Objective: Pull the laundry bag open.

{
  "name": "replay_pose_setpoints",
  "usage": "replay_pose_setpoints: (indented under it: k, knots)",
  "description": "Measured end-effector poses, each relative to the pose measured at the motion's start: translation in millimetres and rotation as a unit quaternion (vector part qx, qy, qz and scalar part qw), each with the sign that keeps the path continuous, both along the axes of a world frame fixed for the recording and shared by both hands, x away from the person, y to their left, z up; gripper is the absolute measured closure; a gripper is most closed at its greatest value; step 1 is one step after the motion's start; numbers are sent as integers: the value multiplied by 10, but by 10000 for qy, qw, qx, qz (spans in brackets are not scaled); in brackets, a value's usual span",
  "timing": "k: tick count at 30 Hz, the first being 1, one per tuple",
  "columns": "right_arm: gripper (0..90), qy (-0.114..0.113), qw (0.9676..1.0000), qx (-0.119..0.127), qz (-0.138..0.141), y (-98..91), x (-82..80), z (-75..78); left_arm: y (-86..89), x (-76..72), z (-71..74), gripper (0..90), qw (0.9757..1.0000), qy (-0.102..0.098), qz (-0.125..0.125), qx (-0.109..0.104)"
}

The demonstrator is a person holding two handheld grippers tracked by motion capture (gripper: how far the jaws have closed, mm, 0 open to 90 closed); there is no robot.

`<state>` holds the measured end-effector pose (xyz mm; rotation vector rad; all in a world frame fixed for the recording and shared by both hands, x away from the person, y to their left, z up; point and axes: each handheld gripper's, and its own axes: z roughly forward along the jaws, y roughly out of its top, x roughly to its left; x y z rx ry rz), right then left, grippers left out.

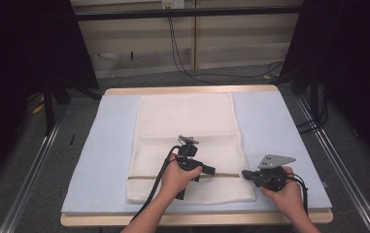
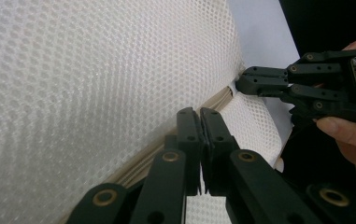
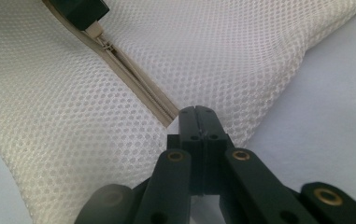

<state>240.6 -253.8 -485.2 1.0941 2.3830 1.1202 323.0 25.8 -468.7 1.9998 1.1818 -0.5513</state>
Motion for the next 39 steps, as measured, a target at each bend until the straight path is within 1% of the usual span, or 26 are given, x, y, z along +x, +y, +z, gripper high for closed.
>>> replay_pose_setpoints:
  k: [1, 4, 6, 7, 9, 10, 11, 15, 16, 17, 18, 19, 20, 21, 22, 23, 24, 26, 27, 29, 30, 31, 32, 34, 36, 39]
  knots:
    - [900, 1, 10000, -1, 0, 0, 0, 0, 8, 0, 0, 877, 9999, 54, 8, -90]
    - [900, 3, 10000, 3, 1, 0, 1, 0, 20, -1, 3, 877, 10000, 6, 3, -28]
    - [900, 5, 10000, 5, 1, 0, 1, 0, 30, 1, 0, 877, 10000, 57, 21, -75]
    - [900, 10, 10000, 5, -3, 1, 0, 1, 33, 1, 0, 877, 10000, 18, 9, -39]
    - [900, 3, 10000, 3, 4, -1, 2, 0, 47, 8, -6, 877, 9999, 57, 20, -102]
    - [900, 2, 10000, 0, 4, 0, 1, 0, 51, 5, -3, 877, 10000, 42, 47, -44]
    - [900, 5, 10000, 3, 3, -1, 1, 0, 66, 13, -7, 877, 9999, 86, 3, -79]
    - [900, 11, 10000, 5, -24, 0, 1, 1, 86, 15, -8, 877, 9999, 94, 37, -100]
    - [900, 10, 10000, 4, -24, 0, 1, 1, 83, 10, -6, 877, 9998, 109, 110, -130]
    - [900, 10, 10000, 11, 7, -2, 2, 0, 89, 13, -6, 877, 9999, 79, 28, -88]
    - [900, 8, 10000, 7, 4, -2, 2, 0, 89, 12, -5, 877, 9999, 76, 22, -86]
    - [900, 5, 10000, 14, -10, 0, 2, -1, 79, 8, -4, 877, 9998, 120, 104, -144]
    - [900, 18, 10000, 17, -5, -1, 2, 1, 83, 11, -6, 877, 9998, 110, 102, -131]
    - [900, 17, 10000, 16, -4, 0, 2, 1, 94, 18, -10, 877, 9999, 86, 31, -100]
    - [900, 10, 10000, 13, -15, 0, 1, 0, 101, 20, -9, 877, 10000, 23, 7, -29]
    - [900, 5, 10000, 13, -14, 0, 2, -1, 101, 17, -8, 877, 9999, 103, 39, -103]
    - [900, 12, 10000, 4, -23, 0, 1, 1, 108, 16, -8, 877, 9998, 124, 40, -122]
    - [900, 15, 10000, 2, -26, 0, 1, 1, 126, 20, -10, 877, 9999, 68, 52, -86]
    - [900, 13, 10000, 4, -24, 0, 1, 1, 134, 19, -5, 877, 9999, 99, 72, -85]
    - [900, 16, 10000, 6, -26, 0, 1, 2, 150, 22, -5, 877, 10000, 55, 46, -48]
    - [900, 11, 10000, 12, -18, 0, 2, 0, 155, 22, -6, 877, 9999, 75, 49, -104]
    - [900, 10, 10000, 1, -24, 0, 1, 1, 153, 19, -3, 877, 9999, 81, 66, -108]
    - [900, 14, 10000, 4, -24, 0, 1, 1, 157, 19, 1, 877, 10000, 51, 26, -52]
    - [900, 11, 10000, 0, -23, 0, 1, 1, 175, 23, 1, 877, 9999, 84, 66, -97]
    - [900, 10, 10000, 1, -27, 0, 2, 2, 178, 20, 3, 877, 9999, 81, 84, -68]
    - [900, 8, 10000, 0, -23, -1, 3, 1, 198, 25, 1, 877, 9999, 100, 60, -110]
